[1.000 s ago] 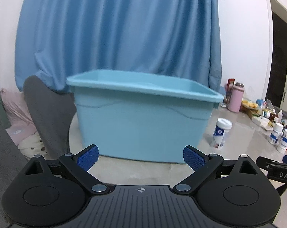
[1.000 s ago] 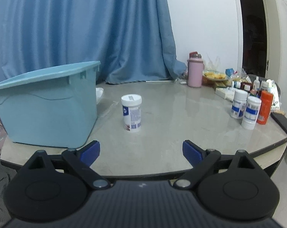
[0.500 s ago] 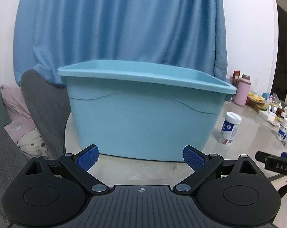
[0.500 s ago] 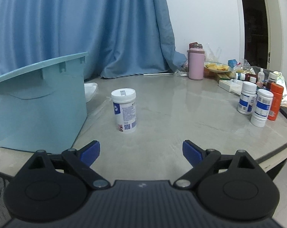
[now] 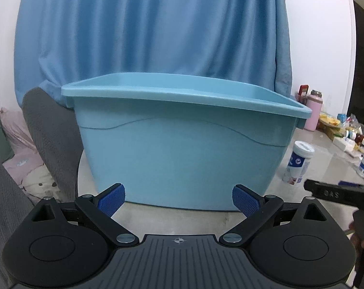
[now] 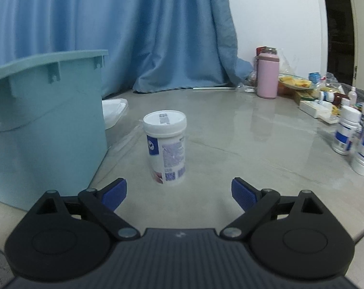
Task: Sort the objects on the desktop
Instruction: 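Close the right gripper around the small white blue-labelled jar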
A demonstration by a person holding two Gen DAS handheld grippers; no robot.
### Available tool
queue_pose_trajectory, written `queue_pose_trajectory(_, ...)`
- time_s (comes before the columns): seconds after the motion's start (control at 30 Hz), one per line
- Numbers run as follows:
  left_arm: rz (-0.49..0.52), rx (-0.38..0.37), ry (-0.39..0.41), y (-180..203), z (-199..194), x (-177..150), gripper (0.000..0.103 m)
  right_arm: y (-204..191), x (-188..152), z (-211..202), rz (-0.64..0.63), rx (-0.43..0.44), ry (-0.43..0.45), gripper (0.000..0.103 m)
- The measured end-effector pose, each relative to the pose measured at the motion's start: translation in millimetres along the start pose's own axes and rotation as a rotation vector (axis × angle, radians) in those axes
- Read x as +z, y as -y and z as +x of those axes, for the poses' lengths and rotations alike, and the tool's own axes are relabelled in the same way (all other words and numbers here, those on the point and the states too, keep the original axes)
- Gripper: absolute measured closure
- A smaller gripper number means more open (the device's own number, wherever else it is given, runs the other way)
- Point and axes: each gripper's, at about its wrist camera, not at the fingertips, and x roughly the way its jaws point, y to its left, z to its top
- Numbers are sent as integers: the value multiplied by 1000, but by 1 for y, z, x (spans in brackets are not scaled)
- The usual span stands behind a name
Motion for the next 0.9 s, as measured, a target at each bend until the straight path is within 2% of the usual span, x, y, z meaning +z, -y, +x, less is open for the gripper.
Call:
queue_pose_trajectory(0.3, 42, 20, -5, 1, 7, 4, 6, -5, 18, 51, 23, -2, -25, 10)
queue_pose_trajectory(0.33, 44, 23, -5, 1, 7, 4, 6, -6, 20, 56, 25, -3, -30, 16)
queue_pose_trajectory(0.37, 46, 25, -5, 0, 8, 5, 6, -8, 22, 60, 24, -9, -33, 27)
queue_pose_trajectory(0.4, 46, 27, -4, -1, 8, 5, 6, -10, 24, 62, 18, -16, -36, 58)
queue_pose_trajectory(0.57, 27, 41, 14, -8, 3, 7, 6, -14, 31, 51, 10, -6, -40, 59)
queue_pose_trajectory(0.9, 9, 32, 48, -21, -22, 6, 6, -20, 46, -20, -19, -25, 30, 59)
